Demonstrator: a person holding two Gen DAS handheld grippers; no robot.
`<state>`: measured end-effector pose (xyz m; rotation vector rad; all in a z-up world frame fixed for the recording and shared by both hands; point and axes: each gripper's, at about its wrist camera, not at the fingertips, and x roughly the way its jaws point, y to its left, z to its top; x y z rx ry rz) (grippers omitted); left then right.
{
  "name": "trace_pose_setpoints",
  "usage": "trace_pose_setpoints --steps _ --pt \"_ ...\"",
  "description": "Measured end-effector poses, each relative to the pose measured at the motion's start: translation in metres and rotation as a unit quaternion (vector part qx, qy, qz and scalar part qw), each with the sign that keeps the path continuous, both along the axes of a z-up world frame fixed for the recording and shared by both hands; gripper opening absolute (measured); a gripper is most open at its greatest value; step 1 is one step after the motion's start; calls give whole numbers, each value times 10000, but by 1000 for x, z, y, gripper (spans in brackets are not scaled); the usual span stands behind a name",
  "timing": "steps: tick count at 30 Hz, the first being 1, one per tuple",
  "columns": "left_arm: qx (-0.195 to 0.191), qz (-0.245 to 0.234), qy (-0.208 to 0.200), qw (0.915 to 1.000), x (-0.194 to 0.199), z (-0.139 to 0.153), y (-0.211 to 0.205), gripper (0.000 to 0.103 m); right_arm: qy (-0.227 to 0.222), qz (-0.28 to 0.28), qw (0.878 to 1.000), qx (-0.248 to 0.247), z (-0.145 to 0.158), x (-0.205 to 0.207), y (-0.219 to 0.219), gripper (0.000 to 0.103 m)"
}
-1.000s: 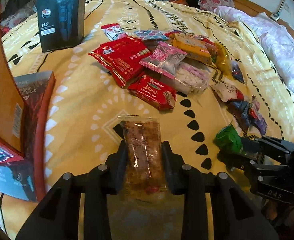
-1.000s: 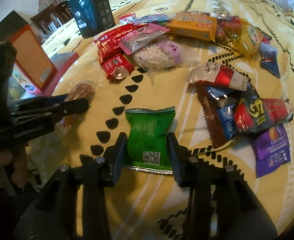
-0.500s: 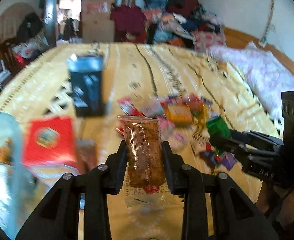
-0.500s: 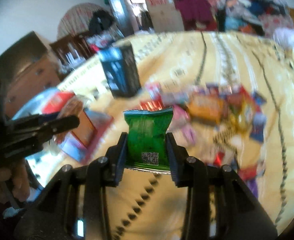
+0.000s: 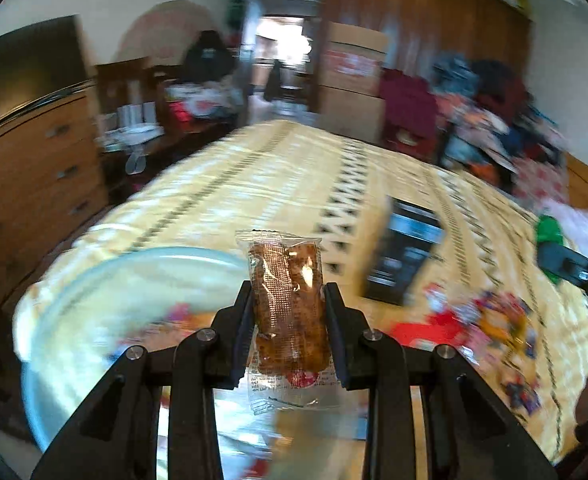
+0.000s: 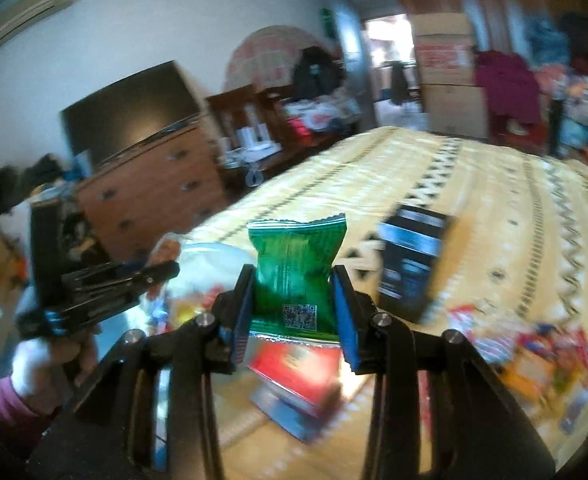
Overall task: Organize snacks
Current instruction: 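Carry both held packets up and over the clear glass bowl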
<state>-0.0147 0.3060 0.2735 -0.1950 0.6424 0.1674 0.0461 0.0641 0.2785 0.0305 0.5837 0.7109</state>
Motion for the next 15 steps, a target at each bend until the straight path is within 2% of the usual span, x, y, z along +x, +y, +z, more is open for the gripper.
trace_pose_setpoints --steps 5,8,15 --pt "-118 673 169 9975 -8 -10 74 34 167 550 9983 24 5 14 66 38" --pt "-159 882 325 9954 -9 -21 97 34 300 836 9960 -59 1 18 104 38" --pt "-166 1018 621 9927 -3 -46 114 34 603 1219 9899 -394 -20 27 163 38"
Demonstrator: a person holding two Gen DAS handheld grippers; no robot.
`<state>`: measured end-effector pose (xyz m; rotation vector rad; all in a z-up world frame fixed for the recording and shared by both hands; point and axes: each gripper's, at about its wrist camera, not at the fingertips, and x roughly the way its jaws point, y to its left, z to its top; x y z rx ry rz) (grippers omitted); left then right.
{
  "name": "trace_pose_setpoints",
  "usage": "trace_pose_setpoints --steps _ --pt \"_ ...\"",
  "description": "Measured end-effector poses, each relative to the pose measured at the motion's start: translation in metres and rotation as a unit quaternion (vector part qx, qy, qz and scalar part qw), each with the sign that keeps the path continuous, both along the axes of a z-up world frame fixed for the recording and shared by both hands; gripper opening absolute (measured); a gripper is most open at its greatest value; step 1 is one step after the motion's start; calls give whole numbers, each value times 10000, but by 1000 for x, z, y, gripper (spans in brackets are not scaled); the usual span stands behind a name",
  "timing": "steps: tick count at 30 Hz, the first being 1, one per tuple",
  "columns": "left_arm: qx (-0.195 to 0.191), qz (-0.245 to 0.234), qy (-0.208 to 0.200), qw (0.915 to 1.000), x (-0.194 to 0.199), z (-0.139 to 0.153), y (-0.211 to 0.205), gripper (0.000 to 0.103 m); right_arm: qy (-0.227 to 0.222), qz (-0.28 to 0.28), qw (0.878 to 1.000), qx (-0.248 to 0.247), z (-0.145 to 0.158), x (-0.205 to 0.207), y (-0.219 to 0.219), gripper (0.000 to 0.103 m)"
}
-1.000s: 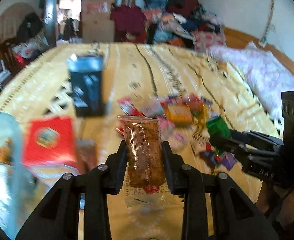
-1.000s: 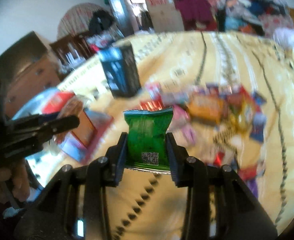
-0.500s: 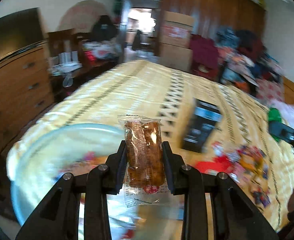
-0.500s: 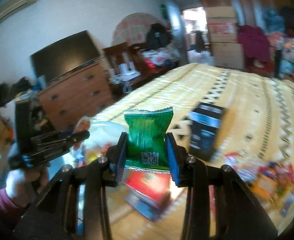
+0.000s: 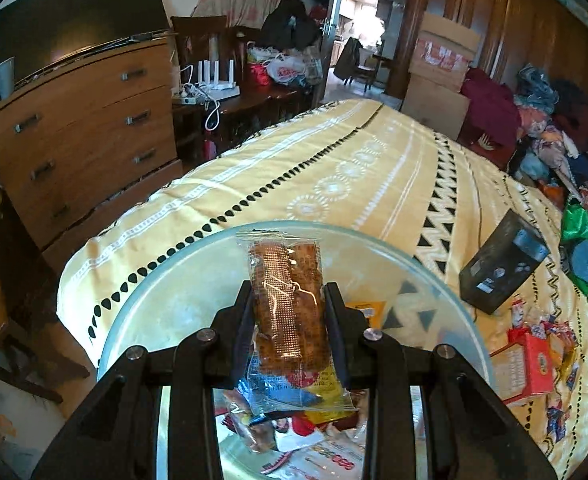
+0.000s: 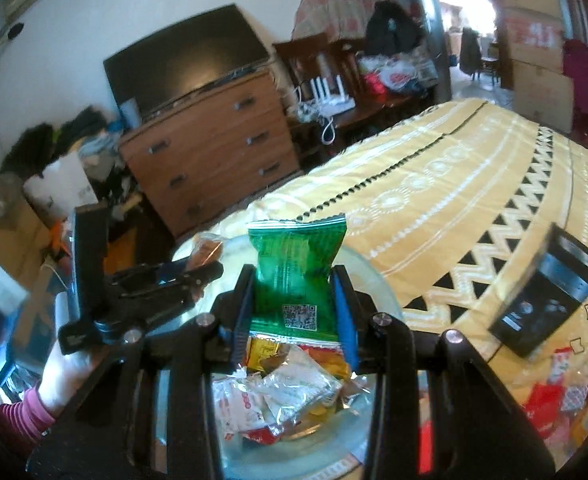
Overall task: Organize snacks
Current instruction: 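Carry both held packets up and over the clear glass bowl, then open both tools to drop the packets into the glass bowl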
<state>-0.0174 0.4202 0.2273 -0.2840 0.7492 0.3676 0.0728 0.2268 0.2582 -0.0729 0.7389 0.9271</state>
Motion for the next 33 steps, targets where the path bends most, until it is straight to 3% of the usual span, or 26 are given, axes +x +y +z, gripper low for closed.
trace_pose_setpoints --steps 9,33 --pt "-57 -45 63 10000 7 -8 1 34 97 79 9997 -219 -8 4 23 38" --pt "-110 -51 143 9998 14 -16 3 34 129 113 9996 -238 -15 5 28 38"
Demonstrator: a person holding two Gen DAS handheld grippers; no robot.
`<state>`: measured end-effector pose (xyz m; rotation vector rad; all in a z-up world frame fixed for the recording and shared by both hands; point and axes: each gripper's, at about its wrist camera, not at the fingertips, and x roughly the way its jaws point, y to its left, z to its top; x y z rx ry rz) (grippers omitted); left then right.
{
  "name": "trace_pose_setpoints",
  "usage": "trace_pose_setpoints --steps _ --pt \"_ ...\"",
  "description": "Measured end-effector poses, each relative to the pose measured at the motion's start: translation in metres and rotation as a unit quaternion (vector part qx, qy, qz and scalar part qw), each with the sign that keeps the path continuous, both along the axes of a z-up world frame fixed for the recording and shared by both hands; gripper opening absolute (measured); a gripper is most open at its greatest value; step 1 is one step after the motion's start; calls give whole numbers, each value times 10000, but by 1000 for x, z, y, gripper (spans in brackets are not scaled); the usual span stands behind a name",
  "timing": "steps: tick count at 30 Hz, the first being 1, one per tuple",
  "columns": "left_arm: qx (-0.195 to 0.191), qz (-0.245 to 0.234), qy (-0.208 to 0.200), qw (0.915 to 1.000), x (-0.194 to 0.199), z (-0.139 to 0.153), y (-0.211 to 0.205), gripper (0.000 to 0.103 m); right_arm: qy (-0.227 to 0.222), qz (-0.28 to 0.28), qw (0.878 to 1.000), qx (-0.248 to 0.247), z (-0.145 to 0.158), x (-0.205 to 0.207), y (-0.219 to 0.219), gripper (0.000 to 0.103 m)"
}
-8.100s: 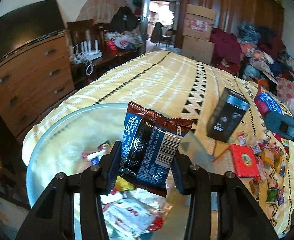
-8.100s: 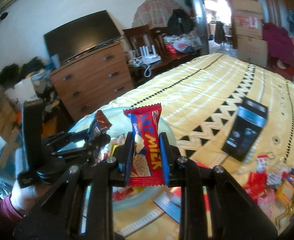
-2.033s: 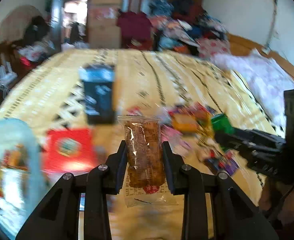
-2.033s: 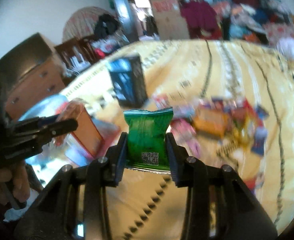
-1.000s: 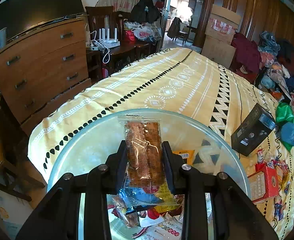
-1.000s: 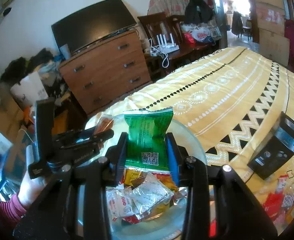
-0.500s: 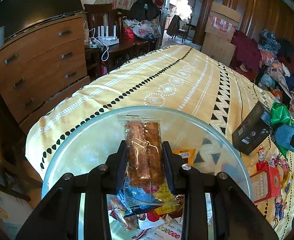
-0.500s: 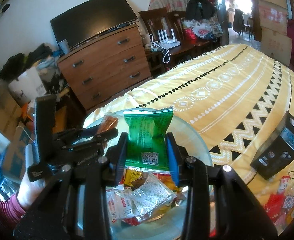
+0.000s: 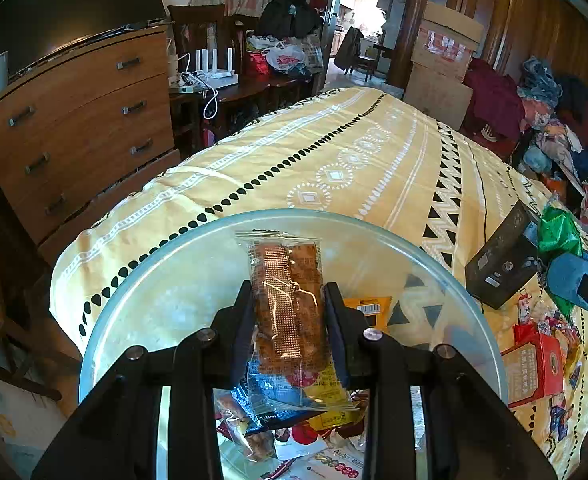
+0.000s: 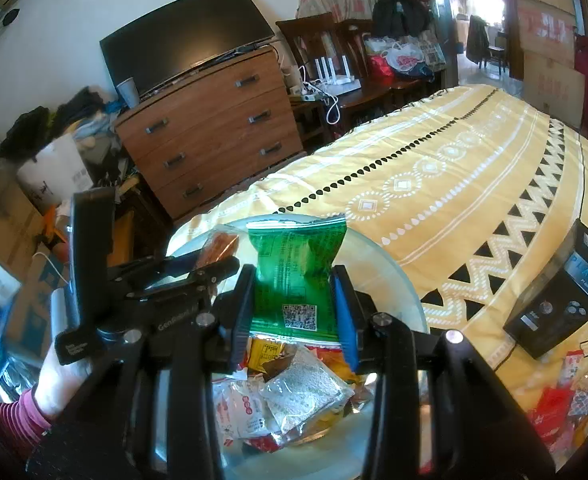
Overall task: Organize snacks
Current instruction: 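Open both tools to drop the packets into the glass bowl, then move both open tools back to the snack pile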
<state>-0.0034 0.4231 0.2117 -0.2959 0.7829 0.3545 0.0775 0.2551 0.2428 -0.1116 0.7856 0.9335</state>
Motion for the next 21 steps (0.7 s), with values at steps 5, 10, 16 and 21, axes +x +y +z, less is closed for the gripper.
trace_pose_setpoints --steps 5,10,16,21 --pt "-3 26 117 9999 4 -5 0 34 30 -3 10000 -13 -2 0 1 39" --pt "24 105 149 9998 3 -8 3 60 52 -28 10000 -41 -8 0 3 42" --pt "127 156 215 9996 3 -10 2 74 44 -28 10000 0 -9 1 2 58" --pt "158 186 257 9994 5 -11 3 74 5 -50 10000 44 -9 1 0 66"
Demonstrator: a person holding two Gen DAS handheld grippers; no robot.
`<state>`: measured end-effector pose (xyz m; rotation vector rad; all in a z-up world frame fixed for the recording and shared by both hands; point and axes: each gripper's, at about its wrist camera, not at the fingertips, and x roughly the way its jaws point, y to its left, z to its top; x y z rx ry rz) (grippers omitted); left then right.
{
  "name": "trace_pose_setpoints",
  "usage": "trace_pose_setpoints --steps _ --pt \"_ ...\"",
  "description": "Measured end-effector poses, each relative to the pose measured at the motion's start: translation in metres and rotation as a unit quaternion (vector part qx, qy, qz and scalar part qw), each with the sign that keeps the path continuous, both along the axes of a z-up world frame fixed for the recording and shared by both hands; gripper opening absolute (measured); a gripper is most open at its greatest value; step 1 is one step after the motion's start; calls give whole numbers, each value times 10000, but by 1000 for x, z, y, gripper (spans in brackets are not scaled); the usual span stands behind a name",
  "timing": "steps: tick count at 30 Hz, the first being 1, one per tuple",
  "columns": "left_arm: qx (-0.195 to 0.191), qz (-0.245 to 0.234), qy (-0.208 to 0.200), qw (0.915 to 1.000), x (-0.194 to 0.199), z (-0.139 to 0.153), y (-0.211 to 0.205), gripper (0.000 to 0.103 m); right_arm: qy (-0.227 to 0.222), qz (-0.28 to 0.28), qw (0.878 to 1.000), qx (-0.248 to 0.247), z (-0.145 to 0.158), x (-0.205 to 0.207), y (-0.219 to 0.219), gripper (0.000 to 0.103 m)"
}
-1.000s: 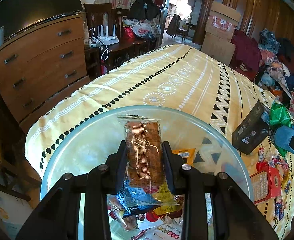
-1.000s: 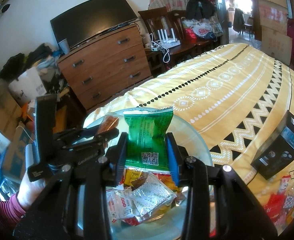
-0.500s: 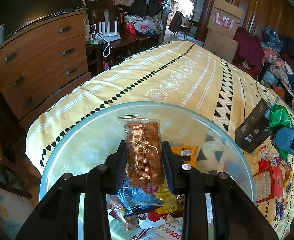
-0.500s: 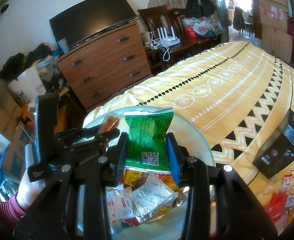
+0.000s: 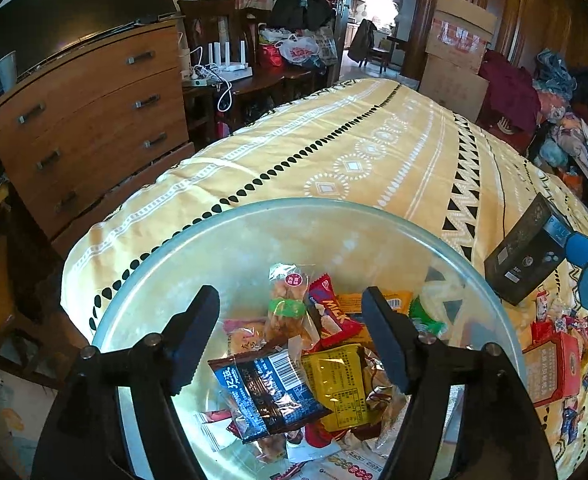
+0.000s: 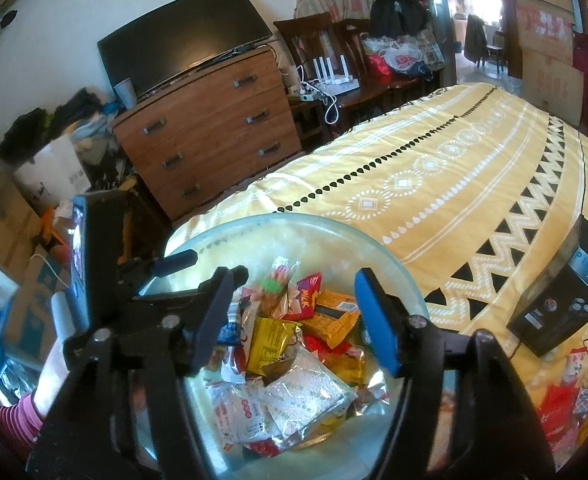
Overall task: Organize snacks
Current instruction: 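Move both open tools back to the snack pile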
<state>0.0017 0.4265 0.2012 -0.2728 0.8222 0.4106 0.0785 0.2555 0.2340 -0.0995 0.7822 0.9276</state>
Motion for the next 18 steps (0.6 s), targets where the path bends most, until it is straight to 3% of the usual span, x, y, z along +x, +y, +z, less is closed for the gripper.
trace_pose_setpoints --steps 7,14,16,18 --pt "73 -35 -158 9998 -5 10 -15 75 -278 -214 9993 122 11 -11 -20 75" --pt "259 -297 -419 9983 -16 33 -68 81 -720 -623 9953 202 31 -39 -70 88" --pt "317 -363 -498 9976 -19 40 -87 85 -794 -782 9935 241 34 -47 -89 89" --pt "386 -447 -628 9963 -23 47 -109 97 -868 -1014 9906 312 36 -57 -113 91"
